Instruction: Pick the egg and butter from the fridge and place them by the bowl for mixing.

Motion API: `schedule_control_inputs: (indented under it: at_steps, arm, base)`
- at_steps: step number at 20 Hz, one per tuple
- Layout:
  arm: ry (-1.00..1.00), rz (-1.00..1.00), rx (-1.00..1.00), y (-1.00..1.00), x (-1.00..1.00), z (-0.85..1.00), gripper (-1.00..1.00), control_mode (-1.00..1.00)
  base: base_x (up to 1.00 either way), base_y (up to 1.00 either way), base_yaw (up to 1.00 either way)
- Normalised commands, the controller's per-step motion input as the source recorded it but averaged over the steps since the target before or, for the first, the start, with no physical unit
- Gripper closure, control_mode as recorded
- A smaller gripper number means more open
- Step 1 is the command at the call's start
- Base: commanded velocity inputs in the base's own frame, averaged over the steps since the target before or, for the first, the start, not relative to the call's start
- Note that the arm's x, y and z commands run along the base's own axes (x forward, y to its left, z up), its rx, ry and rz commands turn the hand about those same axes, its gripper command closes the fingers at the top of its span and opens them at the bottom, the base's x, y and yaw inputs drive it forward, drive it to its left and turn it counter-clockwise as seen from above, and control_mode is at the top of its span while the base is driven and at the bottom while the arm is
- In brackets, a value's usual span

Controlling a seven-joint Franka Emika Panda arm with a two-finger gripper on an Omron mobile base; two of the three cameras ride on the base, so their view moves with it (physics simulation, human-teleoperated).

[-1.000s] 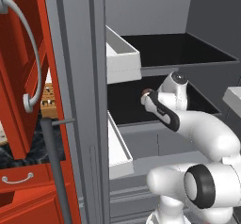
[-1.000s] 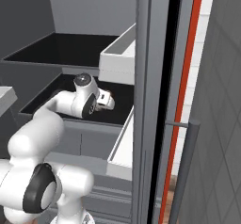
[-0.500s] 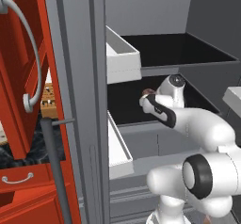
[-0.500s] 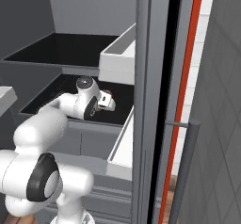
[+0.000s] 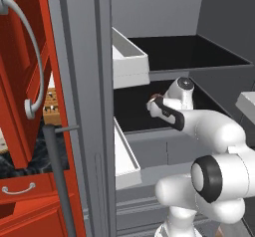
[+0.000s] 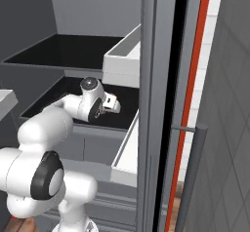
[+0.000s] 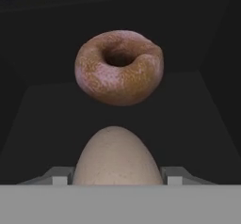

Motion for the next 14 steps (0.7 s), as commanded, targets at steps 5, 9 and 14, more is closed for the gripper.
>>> schedule_control_inputs:
  at_steps: [5, 9, 14]
  arm:
    - [-0.01, 0.00, 0.00, 0.00, -0.03, -0.19, 1.00, -1.00]
    - [-0.13, 0.00, 0.00, 0.00, -0.21, -0.05, 1.00, -1.00]
    - [-0.19, 0.00, 0.00, 0.00, -0.37, 0.01, 1.00, -1.00]
  base:
    - [0.00, 0.00, 0.00]
    - [0.00, 0.00, 0.00]
    - [0.00, 0.00, 0.00]
